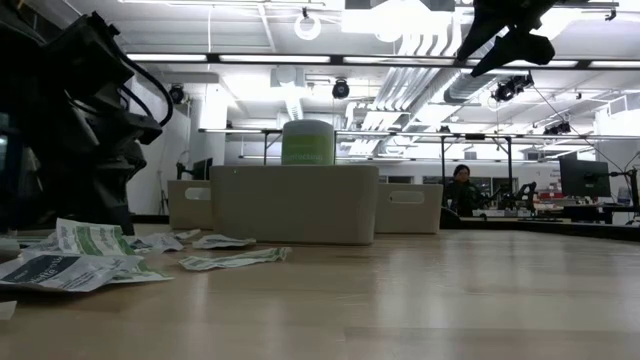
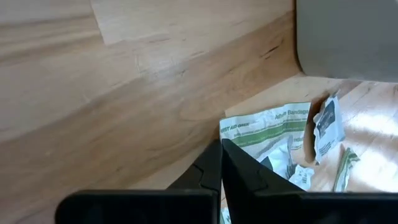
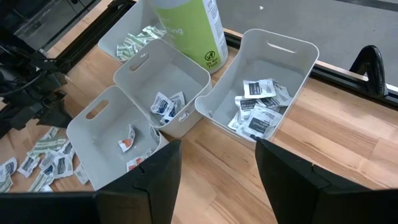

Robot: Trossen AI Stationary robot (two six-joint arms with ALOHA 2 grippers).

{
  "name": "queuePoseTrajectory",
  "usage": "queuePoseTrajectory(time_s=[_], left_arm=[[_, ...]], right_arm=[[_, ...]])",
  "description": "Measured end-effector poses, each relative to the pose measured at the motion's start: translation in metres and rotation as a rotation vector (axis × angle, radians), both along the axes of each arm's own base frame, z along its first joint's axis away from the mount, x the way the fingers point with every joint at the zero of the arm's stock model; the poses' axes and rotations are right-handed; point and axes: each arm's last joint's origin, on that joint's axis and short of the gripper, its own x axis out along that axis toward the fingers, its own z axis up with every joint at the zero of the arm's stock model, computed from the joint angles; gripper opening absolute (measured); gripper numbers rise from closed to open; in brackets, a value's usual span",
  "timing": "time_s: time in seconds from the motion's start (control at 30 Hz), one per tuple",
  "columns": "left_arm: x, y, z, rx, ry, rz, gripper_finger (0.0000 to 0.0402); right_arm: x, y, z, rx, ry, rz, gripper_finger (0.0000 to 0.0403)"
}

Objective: Pick & Place First Aid Supplies
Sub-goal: Put the bandage pack into the left bin

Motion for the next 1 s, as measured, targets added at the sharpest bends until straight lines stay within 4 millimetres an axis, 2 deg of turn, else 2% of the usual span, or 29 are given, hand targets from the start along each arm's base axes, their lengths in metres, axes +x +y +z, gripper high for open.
queuePoseTrajectory(time_s=[0.37, 0.63, 1.0], left_arm=[[-0.01, 0.002, 0.014, 0.011, -0.054, -0.018, 0.0001], [-0.025, 0.005, 0.037, 0.023, -0.199, 0.017, 0.0], [-0.049, 0.015, 0.108, 0.217, -0.312, 0.174, 0.0]], right_arm=[[0.0, 0.004, -0.001, 0.017, 0.009, 0.007, 0.0199], [0.001, 0.01, -0.002, 0.019, 0.022, 0.046, 0.0199], [0.001, 0.012, -0.003, -0.037, 0.053, 0.039, 0.0199]])
